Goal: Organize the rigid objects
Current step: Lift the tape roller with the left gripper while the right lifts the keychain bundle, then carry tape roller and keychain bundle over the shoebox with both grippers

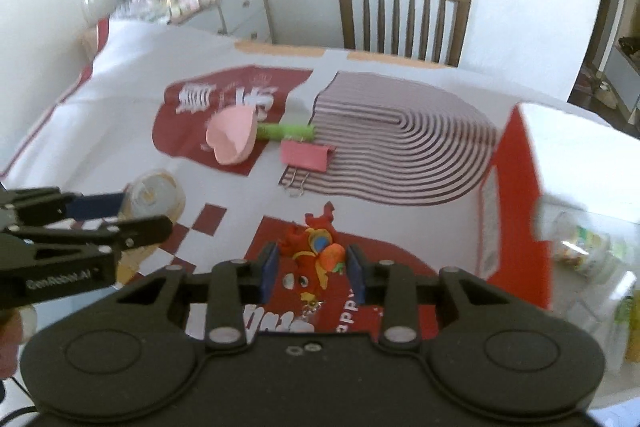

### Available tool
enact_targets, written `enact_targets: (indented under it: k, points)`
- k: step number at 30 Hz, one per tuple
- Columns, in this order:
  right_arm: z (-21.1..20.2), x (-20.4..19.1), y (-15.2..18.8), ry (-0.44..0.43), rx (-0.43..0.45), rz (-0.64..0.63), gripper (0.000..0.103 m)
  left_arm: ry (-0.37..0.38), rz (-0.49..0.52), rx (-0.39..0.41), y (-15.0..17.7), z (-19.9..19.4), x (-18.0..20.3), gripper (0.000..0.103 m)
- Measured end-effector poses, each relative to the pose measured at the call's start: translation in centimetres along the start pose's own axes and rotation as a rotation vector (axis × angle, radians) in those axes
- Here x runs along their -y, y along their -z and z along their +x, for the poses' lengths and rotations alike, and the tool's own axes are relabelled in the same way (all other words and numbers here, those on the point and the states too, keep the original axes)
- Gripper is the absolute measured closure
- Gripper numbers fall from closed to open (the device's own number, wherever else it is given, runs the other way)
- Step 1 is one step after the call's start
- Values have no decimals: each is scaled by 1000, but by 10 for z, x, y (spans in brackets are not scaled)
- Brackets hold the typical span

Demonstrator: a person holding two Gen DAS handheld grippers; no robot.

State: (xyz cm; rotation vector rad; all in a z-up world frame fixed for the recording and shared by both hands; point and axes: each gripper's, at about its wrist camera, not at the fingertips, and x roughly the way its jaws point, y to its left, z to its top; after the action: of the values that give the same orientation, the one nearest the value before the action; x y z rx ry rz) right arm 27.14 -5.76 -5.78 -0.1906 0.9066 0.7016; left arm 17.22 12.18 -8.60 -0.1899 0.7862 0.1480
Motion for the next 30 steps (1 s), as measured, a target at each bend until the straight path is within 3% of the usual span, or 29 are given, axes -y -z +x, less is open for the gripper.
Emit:
enact_targets:
  k: [16,30]
  points:
    - [-97,84,-23,40,138,65,68,114,140,78,-44,-39,116,54]
    - [-114,190,5,134,127,124,68,163,208,41,-59,1,223,54]
